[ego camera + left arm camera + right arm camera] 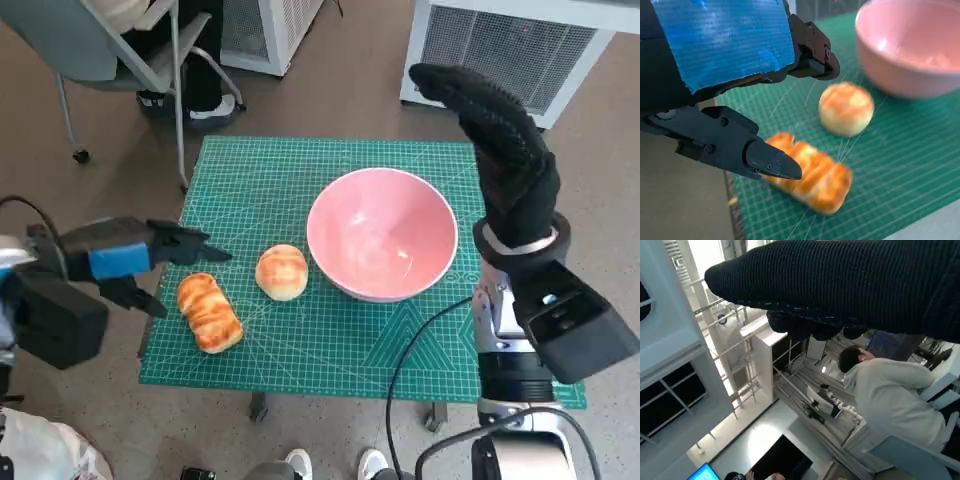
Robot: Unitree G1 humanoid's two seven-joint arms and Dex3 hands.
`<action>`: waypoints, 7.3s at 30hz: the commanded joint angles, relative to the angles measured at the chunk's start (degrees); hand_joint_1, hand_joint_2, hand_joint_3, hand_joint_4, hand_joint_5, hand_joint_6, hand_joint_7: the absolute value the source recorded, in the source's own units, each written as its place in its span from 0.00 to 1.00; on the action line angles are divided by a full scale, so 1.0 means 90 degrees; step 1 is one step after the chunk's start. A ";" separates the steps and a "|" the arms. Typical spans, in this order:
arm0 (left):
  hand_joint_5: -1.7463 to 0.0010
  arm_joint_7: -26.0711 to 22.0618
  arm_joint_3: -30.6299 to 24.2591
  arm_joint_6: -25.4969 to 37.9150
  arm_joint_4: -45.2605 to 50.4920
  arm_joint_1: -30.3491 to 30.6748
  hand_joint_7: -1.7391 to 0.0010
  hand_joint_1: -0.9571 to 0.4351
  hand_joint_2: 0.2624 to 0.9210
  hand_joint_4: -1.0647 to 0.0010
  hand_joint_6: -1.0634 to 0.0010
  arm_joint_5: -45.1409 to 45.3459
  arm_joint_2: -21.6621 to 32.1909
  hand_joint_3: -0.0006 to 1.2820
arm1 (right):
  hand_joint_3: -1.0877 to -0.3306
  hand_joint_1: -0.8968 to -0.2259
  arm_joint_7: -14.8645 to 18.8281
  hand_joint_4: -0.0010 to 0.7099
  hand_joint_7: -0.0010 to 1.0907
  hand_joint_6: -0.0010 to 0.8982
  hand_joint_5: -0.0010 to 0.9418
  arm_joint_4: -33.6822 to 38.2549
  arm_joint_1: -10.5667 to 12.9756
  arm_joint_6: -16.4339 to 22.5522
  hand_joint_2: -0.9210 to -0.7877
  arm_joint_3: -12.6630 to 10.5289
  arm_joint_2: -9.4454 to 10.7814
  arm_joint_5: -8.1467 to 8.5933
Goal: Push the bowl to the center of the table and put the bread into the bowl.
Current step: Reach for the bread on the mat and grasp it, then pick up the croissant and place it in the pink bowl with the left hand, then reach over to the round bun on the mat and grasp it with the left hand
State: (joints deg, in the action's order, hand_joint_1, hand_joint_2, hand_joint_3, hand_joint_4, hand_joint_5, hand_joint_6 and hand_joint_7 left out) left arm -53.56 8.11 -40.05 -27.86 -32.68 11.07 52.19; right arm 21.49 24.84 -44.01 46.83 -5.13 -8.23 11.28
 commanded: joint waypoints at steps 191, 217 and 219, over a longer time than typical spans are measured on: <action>0.98 0.2386 0.0568 -0.0014 -0.1722 -0.2255 0.96 0.51 0.80 0.74 0.66 0.0869 -0.1894 0.00 | 0.50 0.44 -0.0507 0.45 0.57 0.06 0.00 -0.0561 0.0651 -0.0223 0.00 -0.0233 -0.0367 -0.0129; 0.99 0.2491 0.0554 0.0378 -0.1604 -0.1377 0.98 0.55 0.79 0.70 0.62 0.0871 -0.1952 0.00 | 0.50 0.44 -0.0213 0.45 0.57 0.06 0.00 -0.0548 0.0656 -0.0315 0.00 -0.0227 -0.0395 0.0122; 1.00 0.2513 0.0552 0.0470 -0.1621 -0.1341 0.98 0.55 0.79 0.70 0.62 0.0885 -0.1966 0.00 | 0.50 0.44 -0.0203 0.45 0.57 0.06 0.00 -0.0550 0.0656 -0.0316 0.00 -0.0227 -0.0395 0.0126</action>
State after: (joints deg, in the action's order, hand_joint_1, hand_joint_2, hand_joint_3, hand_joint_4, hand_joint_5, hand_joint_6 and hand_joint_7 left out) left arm -31.41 13.47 -37.03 -43.21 -45.78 19.58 34.62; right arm 18.83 19.68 -38.91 44.68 -7.12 -11.24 11.57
